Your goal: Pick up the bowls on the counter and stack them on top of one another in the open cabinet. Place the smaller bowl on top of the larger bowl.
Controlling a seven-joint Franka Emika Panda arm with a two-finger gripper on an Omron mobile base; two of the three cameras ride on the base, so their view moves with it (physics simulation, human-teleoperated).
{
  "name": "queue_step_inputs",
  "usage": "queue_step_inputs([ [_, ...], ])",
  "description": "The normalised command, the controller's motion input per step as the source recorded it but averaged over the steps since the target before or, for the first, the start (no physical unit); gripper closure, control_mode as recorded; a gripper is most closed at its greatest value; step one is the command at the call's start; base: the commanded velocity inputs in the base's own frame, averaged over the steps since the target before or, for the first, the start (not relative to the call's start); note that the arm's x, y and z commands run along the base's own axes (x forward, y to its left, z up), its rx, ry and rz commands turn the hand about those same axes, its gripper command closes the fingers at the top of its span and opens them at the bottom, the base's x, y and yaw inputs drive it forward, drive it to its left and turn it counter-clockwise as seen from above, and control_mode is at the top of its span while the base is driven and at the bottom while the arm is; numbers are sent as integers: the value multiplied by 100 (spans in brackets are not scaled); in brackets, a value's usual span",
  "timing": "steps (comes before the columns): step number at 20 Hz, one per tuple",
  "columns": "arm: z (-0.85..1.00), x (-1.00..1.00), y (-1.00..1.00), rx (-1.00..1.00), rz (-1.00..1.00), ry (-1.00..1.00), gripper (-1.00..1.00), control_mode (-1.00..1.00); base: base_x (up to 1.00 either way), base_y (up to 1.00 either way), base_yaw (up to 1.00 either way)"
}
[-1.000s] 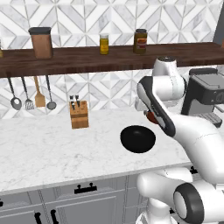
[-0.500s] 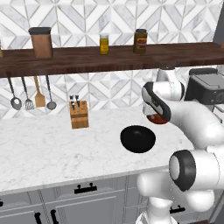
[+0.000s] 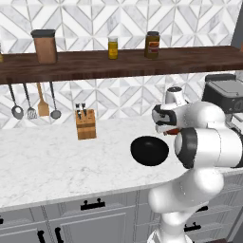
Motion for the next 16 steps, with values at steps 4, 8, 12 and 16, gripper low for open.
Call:
queue_step_inputs([
  [4, -32, 58, -16, 1, 0, 0, -100, -100, 0, 0, 0],
  [8, -45, 57, -13, 0, 3, 0, -100, -100, 0, 0, 0],
  [12, -45, 65, -18, 0, 5, 0, -100, -100, 0, 0, 0],
  [16, -35, 43, -19, 0, 9, -1, -100, -100, 0, 0, 0],
])
